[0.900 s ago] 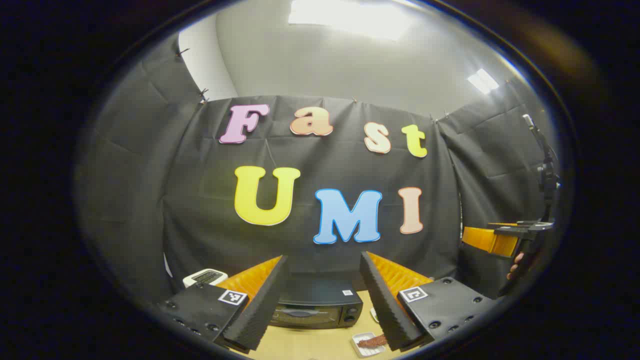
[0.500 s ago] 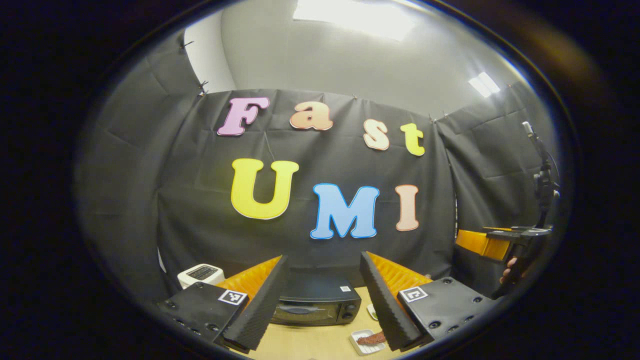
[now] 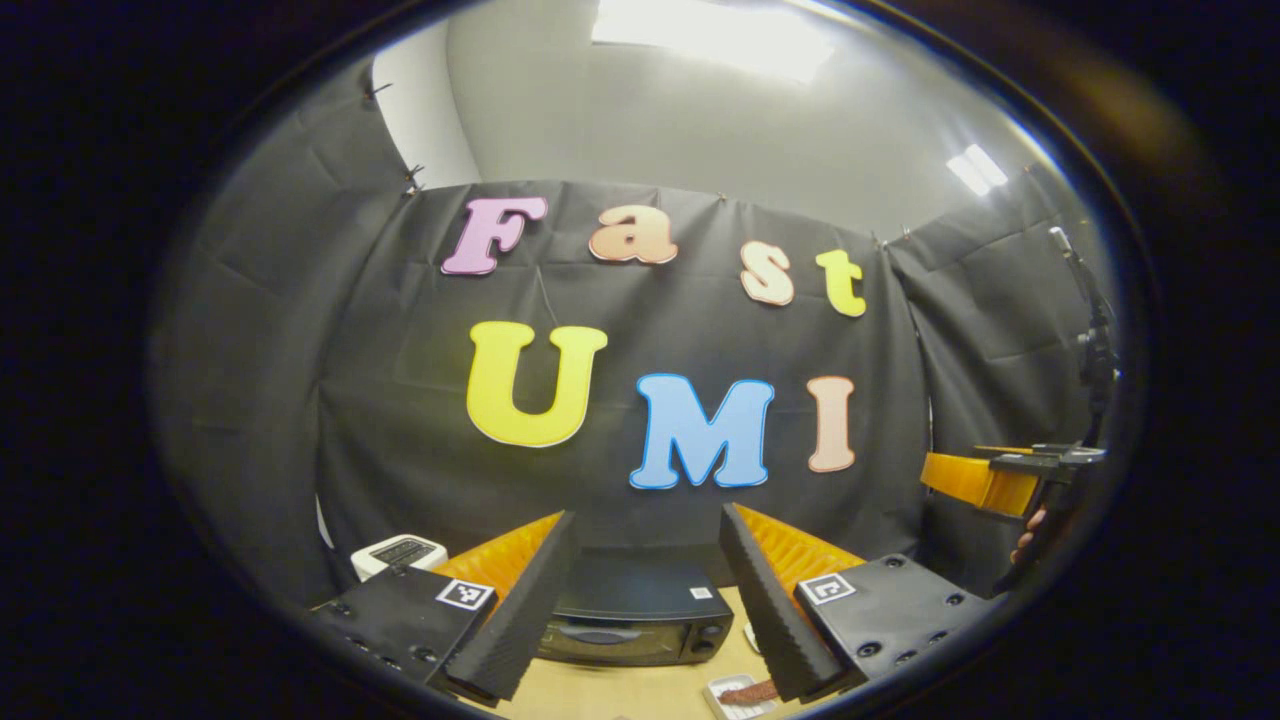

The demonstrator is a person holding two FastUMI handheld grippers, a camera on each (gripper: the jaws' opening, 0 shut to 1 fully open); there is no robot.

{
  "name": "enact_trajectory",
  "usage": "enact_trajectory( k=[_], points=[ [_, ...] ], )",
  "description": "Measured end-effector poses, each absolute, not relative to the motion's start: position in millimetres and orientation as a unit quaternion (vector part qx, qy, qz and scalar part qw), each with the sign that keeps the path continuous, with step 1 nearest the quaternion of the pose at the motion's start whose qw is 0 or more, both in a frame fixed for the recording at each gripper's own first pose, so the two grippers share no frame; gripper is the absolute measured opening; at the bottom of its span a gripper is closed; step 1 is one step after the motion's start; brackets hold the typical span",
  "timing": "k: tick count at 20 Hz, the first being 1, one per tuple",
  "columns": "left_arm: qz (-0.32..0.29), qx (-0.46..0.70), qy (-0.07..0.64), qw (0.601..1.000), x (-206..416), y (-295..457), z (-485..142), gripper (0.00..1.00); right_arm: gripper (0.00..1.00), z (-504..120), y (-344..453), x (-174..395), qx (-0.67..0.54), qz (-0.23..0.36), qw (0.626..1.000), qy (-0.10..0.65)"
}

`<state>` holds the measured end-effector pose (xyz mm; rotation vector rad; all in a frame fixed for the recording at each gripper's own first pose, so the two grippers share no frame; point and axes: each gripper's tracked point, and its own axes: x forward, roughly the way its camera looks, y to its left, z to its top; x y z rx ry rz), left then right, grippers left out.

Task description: Open the electric oven with the left hand, put the food in, and close the electric oven.

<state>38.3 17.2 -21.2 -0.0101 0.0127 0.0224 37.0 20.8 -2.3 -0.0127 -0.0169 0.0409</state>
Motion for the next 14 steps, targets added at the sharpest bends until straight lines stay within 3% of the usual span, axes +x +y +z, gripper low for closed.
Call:
enact_trajectory(
  k=[2,7,9,10,14],
  points=[
    [0.013,-0.007,0.017,1.000,42.8,17.7,-34.6,0.99,0.97,-8.7,18.2,39.7,-0.009,0.021,1.000,-0.001],
    [0.010,-0.008,0.092,0.996,63.9,22.5,-109.4,0.99,0.97,-29.7,10.2,45.8,-0.011,0.015,1.000,0.022],
    [0.009,-0.021,0.141,0.990,72.6,27.6,-150.1,0.91,0.97,-37.3,4.4,47.0,-0.005,0.010,0.999,0.034],
    [0.011,-0.023,0.153,0.988,78.1,31.8,-163.3,0.99,0.97,-41.7,-0.6,48.0,-0.004,0.007,0.999,0.039],
    [0.023,-0.001,0.185,0.982,107.5,48.5,-200.7,0.95,0.97,-60.7,-19.3,54.4,-0.006,-0.007,0.998,0.061]
  ],
)
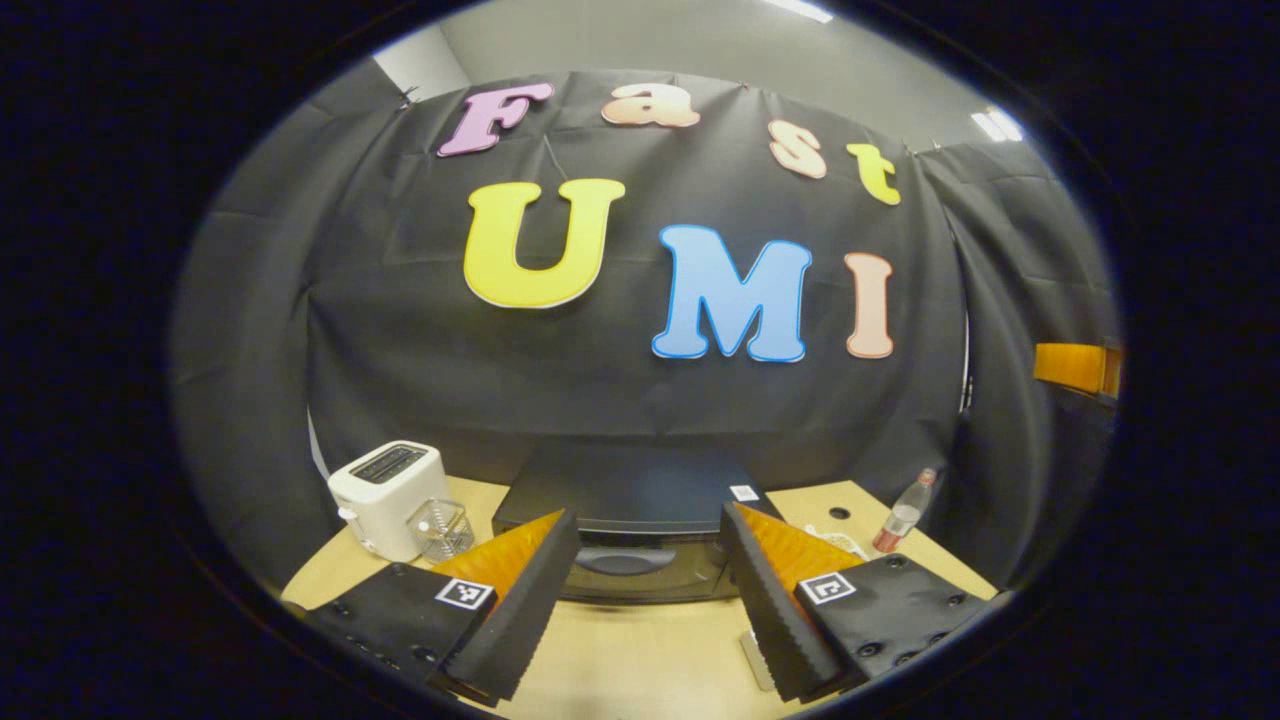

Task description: Open the electric oven with the left hand, put the food in, and close the electric oven.

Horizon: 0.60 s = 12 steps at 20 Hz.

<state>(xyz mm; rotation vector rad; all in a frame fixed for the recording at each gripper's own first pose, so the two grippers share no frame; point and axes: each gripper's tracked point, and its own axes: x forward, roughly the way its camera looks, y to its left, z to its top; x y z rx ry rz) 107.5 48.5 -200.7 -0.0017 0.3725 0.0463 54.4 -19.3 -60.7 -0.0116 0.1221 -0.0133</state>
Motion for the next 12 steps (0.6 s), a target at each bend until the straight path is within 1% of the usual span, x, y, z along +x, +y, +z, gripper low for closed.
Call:
enact_trajectory(
  k=[1,3,5,6,7,9,10,11,12],
  points=[
    [0.028,0.007,0.198,0.980,113.6,53.5,-215.2,0.99,0.97,-65.6,-22.9,56.9,-0.005,-0.009,0.998,0.069],
    [0.042,0.000,0.217,0.975,130.0,61.4,-239.9,0.99,0.97,-69.9,-26.1,60.9,0.000,-0.011,0.997,0.077],
    [0.045,-0.008,0.233,0.971,149.1,61.6,-262.7,0.92,0.97,-72.1,-28.3,67.9,0.004,-0.012,0.997,0.080],
    [0.044,-0.002,0.245,0.969,156.8,62.9,-275.9,0.99,0.97,-72.8,-28.7,70.3,0.004,-0.010,0.997,0.081],
    [0.040,0.005,0.256,0.966,164.2,64.4,-290.3,0.95,0.97,-72.4,-29.7,73.5,0.003,-0.009,0.997,0.082],
    [0.038,0.010,0.278,0.960,175.0,63.7,-314.4,0.92,0.97,-71.7,-33.2,80.0,0.001,-0.009,0.997,0.082],
    [0.039,0.012,0.281,0.959,182.2,63.9,-320.5,0.99,0.97,-73.0,-35.8,82.7,-0.001,-0.010,0.996,0.083],
    [0.041,0.016,0.283,0.958,187.3,63.8,-327.0,0.95,0.97,-74.7,-38.5,84.4,-0.001,-0.013,0.996,0.086],
    [0.040,0.019,0.284,0.958,192.6,63.0,-331.2,0.95,0.97,-76.5,-41.0,85.1,0.000,-0.014,0.996,0.088]
  ],
)
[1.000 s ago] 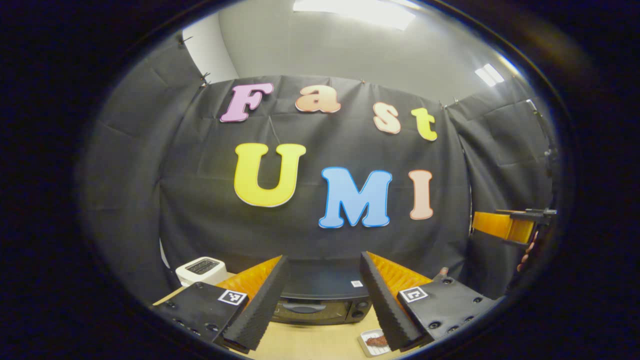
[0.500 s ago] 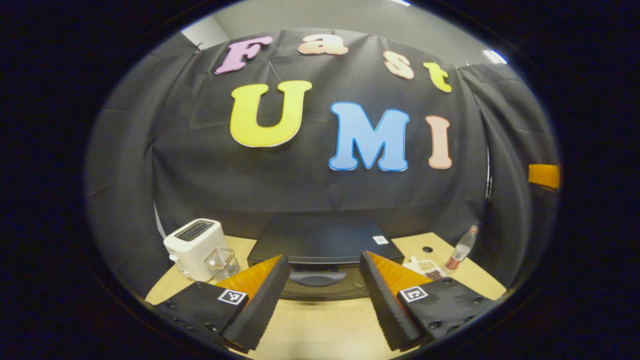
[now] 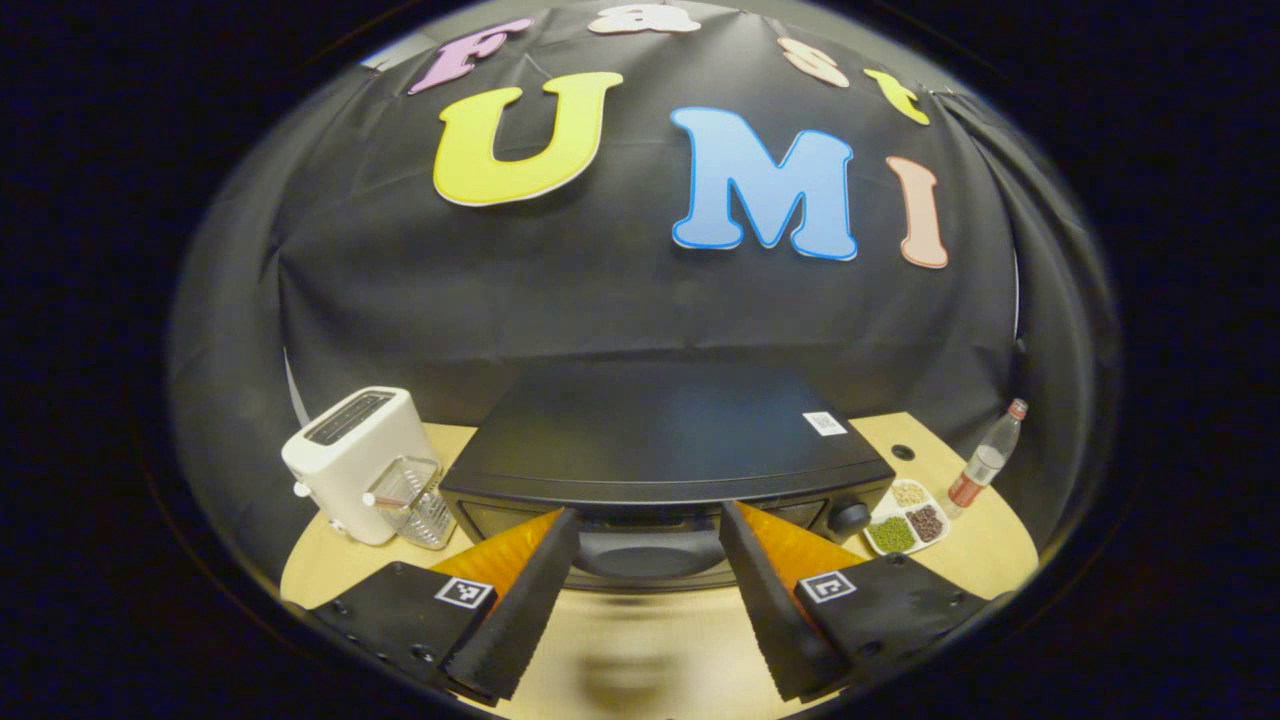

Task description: Open the electric oven with the left hand, put the food in, and close the electric oven.

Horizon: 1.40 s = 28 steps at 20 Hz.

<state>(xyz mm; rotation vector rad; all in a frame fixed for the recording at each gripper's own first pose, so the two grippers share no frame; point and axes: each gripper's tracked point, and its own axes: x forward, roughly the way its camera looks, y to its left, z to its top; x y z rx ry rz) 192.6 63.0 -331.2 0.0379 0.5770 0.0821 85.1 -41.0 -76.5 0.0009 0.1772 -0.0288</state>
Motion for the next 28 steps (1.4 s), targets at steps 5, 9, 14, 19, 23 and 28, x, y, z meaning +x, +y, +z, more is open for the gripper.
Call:
enact_trajectory(
  k=[5,9,14,19,23,28],
  points=[
    [0.038,0.039,0.293,0.955,205.2,64.6,-348.6,0.96,0.97,-81.8,-57.0,89.4,-0.001,-0.026,0.995,0.101],
    [0.043,0.034,0.288,0.956,206.1,67.9,-353.4,1.00,0.97,-81.0,-60.2,90.7,0.000,-0.028,0.995,0.100],
    [0.031,0.033,0.287,0.957,195.6,67.2,-352.4,0.96,0.97,-75.6,-55.9,84.1,-0.008,-0.022,0.995,0.094],
    [0.022,0.031,0.284,0.958,175.1,65.5,-354.3,0.96,0.97,-73.8,-53.1,75.2,-0.012,-0.022,0.996,0.091],
    [0.019,0.032,0.287,0.957,157.3,64.0,-357.9,0.96,0.97,-75.4,-51.7,70.8,-0.013,-0.028,0.995,0.091],
    [0.013,0.027,0.293,0.956,132.5,62.9,-365.3,1.00,0.97,-75.9,-43.0,69.5,-0.021,-0.018,0.995,0.092]
  ],
)
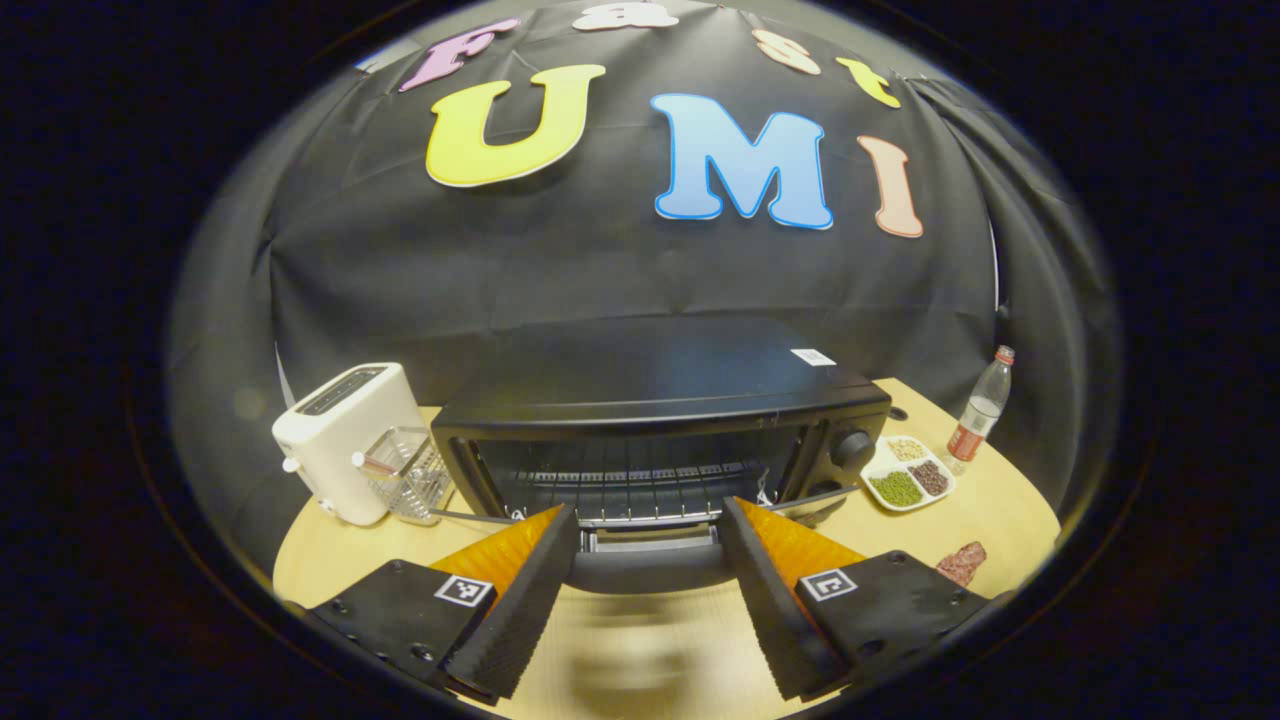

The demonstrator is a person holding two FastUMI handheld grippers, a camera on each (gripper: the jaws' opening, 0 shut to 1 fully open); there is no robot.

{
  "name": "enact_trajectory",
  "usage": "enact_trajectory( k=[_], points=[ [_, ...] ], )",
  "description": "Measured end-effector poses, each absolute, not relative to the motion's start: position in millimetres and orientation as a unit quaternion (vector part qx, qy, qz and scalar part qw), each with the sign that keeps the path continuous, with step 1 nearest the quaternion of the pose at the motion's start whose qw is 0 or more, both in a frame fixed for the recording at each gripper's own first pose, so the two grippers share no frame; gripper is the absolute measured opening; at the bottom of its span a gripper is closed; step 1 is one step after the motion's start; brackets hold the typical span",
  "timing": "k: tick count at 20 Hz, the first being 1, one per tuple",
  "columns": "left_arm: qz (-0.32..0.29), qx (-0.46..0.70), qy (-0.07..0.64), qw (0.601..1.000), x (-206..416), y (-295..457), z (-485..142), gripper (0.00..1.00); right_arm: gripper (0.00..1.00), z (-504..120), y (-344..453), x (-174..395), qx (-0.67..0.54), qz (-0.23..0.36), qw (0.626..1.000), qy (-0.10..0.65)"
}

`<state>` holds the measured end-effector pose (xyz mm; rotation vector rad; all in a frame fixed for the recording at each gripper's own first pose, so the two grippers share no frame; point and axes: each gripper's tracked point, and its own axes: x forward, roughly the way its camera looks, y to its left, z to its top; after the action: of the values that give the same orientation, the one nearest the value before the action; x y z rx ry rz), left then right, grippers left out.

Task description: Open the electric oven with the left hand, put the food in, and close the electric oven.

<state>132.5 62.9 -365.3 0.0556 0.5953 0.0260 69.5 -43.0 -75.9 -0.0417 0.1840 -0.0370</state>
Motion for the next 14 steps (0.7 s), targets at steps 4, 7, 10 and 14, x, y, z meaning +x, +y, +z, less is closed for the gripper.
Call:
enact_trajectory(
  k=[4,7,10,14],
  points=[
    [0.012,0.034,0.301,0.953,112.2,60.6,-375.8,0.96,0.97,-77.1,-36.7,72.1,-0.034,-0.009,0.995,0.095],
    [0.009,0.037,0.310,0.950,96.5,59.1,-384.4,0.96,0.97,-77.7,-29.4,72.3,-0.032,-0.002,0.995,0.096],
    [0.005,0.041,0.325,0.945,81.1,57.9,-397.8,0.96,0.97,-79.9,-23.0,71.6,-0.036,0.004,0.995,0.097],
    [-0.013,0.038,0.345,0.938,56.9,55.4,-420.5,1.00,0.97,-82.9,-18.2,68.0,-0.037,0.008,0.994,0.101]
  ],
)
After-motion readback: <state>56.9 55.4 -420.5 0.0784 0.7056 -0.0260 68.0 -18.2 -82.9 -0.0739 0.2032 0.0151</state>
